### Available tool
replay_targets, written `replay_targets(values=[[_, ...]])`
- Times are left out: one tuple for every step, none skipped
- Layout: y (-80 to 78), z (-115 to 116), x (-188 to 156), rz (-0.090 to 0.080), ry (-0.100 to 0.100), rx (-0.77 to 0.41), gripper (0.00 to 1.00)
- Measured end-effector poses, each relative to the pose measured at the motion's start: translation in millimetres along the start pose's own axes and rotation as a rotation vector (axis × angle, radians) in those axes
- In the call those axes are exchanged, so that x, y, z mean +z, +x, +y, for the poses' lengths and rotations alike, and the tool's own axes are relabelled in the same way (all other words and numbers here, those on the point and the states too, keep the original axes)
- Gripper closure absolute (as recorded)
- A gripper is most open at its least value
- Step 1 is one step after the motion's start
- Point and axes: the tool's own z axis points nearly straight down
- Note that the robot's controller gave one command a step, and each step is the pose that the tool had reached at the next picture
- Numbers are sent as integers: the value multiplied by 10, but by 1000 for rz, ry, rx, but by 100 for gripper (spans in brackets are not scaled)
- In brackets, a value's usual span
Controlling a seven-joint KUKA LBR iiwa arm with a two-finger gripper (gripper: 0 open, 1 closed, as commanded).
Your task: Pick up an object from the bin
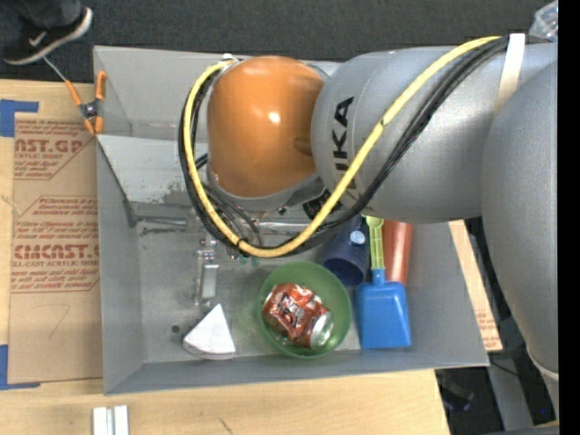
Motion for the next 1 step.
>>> replay_targets(values=[[-20, -14, -46, -8, -2, 3, 0]])
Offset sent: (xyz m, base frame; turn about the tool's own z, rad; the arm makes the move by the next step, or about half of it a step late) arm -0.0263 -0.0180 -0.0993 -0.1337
